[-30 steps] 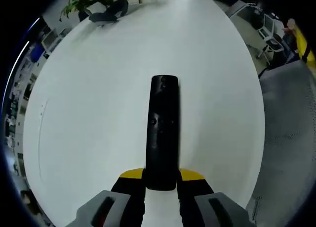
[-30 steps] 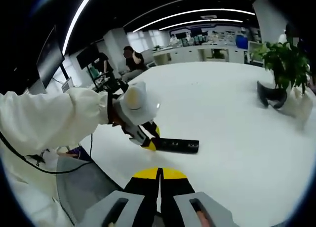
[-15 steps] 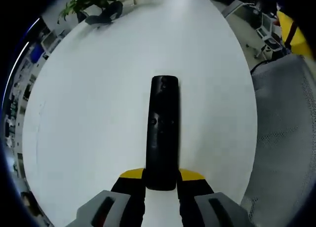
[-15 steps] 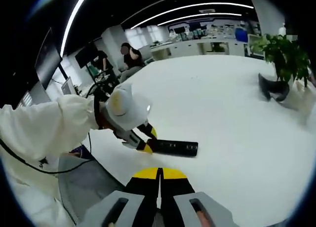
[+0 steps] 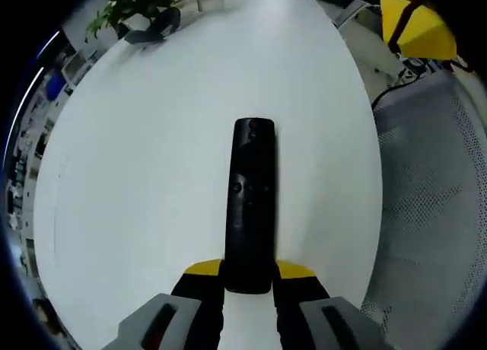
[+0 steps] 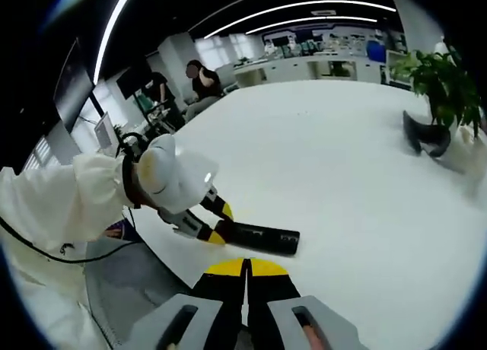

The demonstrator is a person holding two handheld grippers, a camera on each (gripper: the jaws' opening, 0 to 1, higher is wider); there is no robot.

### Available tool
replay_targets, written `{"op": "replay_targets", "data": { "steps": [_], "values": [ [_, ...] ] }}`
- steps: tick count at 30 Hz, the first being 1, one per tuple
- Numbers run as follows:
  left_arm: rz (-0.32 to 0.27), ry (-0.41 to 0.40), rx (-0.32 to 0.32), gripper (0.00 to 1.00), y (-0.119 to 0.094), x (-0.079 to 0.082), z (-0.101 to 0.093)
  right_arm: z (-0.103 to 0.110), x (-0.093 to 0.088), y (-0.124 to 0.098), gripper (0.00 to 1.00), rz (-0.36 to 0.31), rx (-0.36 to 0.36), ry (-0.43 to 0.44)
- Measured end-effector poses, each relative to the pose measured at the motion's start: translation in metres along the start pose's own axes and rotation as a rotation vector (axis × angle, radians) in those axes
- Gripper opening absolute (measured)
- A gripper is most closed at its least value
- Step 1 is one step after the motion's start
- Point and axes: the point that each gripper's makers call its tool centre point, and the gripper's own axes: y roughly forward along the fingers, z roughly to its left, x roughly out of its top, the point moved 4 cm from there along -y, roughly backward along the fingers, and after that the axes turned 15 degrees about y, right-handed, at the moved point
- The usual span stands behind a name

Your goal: Press the specified remote control buttons in sequence, fully releasing each button before pressing the next.

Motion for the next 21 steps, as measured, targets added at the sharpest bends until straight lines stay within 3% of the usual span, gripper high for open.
{"op": "replay_targets", "data": {
  "steps": [21],
  "values": [
    [-0.005,0.022,-0.005,0.22,-0.002,0.002,-0.029,-0.017,-0.008,0.028,0.0,0.135,-0.031,-0.032]
  ]
}}
